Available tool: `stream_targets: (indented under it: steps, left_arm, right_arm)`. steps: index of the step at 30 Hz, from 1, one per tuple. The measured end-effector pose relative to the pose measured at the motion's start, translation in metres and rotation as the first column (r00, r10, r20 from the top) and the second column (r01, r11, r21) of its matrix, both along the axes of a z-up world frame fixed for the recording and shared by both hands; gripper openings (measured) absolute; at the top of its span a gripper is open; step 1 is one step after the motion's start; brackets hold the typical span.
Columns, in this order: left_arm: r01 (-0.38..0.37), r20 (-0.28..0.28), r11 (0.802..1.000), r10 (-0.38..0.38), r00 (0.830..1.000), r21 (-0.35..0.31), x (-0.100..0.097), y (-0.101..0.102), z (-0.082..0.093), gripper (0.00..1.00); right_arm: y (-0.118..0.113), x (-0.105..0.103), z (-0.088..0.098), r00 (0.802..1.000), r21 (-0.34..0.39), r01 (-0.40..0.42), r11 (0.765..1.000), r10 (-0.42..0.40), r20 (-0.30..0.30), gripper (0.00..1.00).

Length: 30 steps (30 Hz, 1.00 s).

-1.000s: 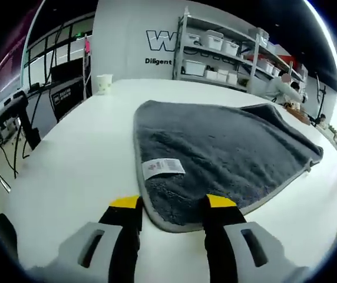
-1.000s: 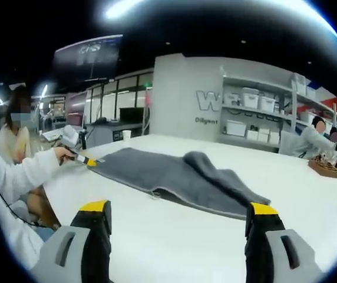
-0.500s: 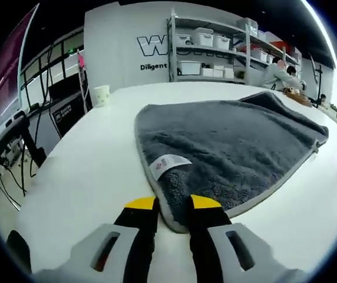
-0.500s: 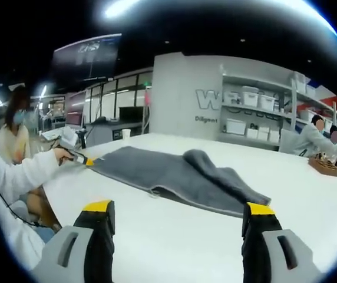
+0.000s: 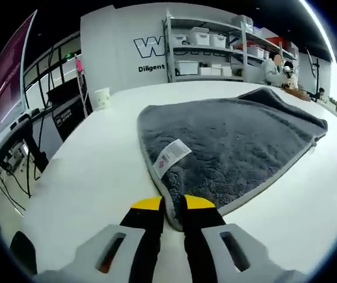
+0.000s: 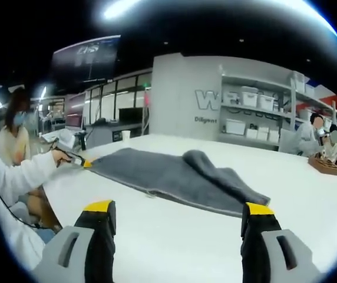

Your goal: Open the folded towel by lifting each exposed corner and separating the folded layers until the towel lies flat within the target outline without major curled edges

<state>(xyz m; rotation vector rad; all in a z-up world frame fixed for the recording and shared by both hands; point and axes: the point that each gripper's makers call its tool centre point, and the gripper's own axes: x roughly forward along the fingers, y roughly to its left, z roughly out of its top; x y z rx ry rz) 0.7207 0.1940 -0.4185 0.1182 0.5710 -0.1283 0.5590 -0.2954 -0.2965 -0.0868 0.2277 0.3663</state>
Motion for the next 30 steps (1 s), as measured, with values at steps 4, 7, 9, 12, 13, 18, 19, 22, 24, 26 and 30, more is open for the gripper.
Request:
stream_targets:
  steps: [4, 7, 9, 12, 13, 18, 19, 22, 24, 26, 30]
  left_arm:
    - [-0.001, 0.002, 1.0, 0.001, 1.0, -0.002, -0.002, 0.003, 0.0, 0.12]
    - [-0.005, 0.005, 1.0, 0.005, 1.0, -0.004, -0.006, 0.005, 0.001, 0.12]
    - [-0.008, 0.009, 1.0, 0.008, 1.0, -0.003, -0.009, 0.007, 0.001, 0.12]
    - [-0.012, 0.011, 1.0, 0.013, 1.0, -0.003, -0.011, 0.012, 0.001, 0.12]
    - [-0.014, 0.011, 1.0, 0.014, 1.0, -0.004, -0.012, 0.014, 0.001, 0.12]
    - [-0.026, 0.008, 1.0, 0.026, 1.0, 0.003, -0.017, 0.023, 0.001, 0.12]
    - [-0.028, 0.008, 1.0, 0.028, 1.0, 0.003, -0.018, 0.024, 0.001, 0.12]
    - [-0.033, 0.007, 0.999, 0.033, 0.999, 0.006, -0.022, 0.028, 0.001, 0.12]
    - [-0.035, 0.006, 0.999, 0.035, 0.999, 0.008, -0.024, 0.03, 0.001, 0.12]
    - [-0.042, 0.004, 0.999, 0.042, 0.999, -0.005, -0.026, 0.034, 0.0, 0.12]
    - [-0.053, 0.002, 0.999, 0.053, 0.999, -0.007, -0.03, 0.04, 0.0, 0.12]
  right_arm:
    - [0.0, 0.0, -0.001, 1.0, 0.001, 0.0, 1.0, 0.0, -0.004, 0.87]
    - [0.0, 0.0, -0.001, 1.0, -0.002, 0.001, 1.0, -0.001, -0.007, 0.87]
    - [0.001, 0.0, -0.002, 1.0, -0.002, -0.002, 1.0, 0.002, -0.008, 0.87]
    - [0.001, 0.0, -0.002, 1.0, -0.003, -0.003, 1.0, 0.003, -0.009, 0.87]
    - [0.002, 0.0, -0.002, 1.0, -0.004, -0.004, 1.0, 0.004, -0.01, 0.87]
    - [0.002, 0.0, -0.003, 1.0, -0.003, -0.005, 1.0, 0.005, -0.014, 0.87]
    - [0.002, 0.0, -0.003, 1.0, -0.003, -0.004, 1.0, 0.004, -0.014, 0.87]
    - [0.002, 0.0, -0.003, 1.0, -0.001, -0.004, 1.0, 0.004, -0.014, 0.87]
    - [0.003, -0.001, -0.004, 1.0, -0.002, -0.004, 1.0, 0.004, -0.015, 0.87]
    - [0.003, -0.001, -0.004, 1.0, -0.005, -0.004, 1.0, 0.004, -0.016, 0.87]
    - [0.004, -0.002, -0.004, 1.0, -0.005, -0.006, 1.0, 0.006, -0.017, 0.87]
